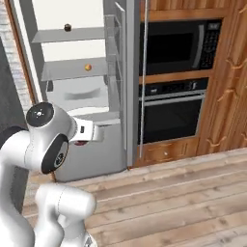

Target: Pick the peach and mango from the fridge and place them on the plate next to the blender to make a fruit smoothie.

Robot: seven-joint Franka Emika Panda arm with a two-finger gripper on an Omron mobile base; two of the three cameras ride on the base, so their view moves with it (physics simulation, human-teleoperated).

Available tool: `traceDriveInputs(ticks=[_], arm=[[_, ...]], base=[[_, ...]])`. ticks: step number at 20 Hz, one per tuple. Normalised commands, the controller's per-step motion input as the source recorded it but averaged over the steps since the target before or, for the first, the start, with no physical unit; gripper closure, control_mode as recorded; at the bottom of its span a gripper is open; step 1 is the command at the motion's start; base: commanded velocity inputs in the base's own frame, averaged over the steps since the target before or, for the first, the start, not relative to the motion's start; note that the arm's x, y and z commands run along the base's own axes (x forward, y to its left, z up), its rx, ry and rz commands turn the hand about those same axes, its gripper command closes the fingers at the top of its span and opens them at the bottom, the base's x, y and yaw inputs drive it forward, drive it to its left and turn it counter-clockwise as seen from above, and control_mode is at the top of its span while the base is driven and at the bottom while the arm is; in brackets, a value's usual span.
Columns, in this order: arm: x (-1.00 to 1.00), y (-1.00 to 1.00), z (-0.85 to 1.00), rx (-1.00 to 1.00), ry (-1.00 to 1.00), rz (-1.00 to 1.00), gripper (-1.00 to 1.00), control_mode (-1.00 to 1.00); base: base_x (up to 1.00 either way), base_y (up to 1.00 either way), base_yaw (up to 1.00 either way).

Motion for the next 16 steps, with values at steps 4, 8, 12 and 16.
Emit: traceDriveInputs(ticks=[4, 8, 12, 16], arm=[[0.0, 0.0, 0.0, 0.0, 0.0, 0.0, 1.0, 1.0], [0.0, 0.0, 0.0, 0.0, 0.0, 0.0, 1.0, 1.0], [0.0, 0.0, 0.0, 0.0, 0.0, 0.0, 1.0, 1.0], [0.0, 0.0, 0.0, 0.0, 0.0, 0.0, 1.0, 1.0]], base=[[-0.45, 0.04, -0.89], [-0.17, -0.01, -0.89], [-0.07, 0.0, -0.9], [-0.06, 0.0, -0.91]])
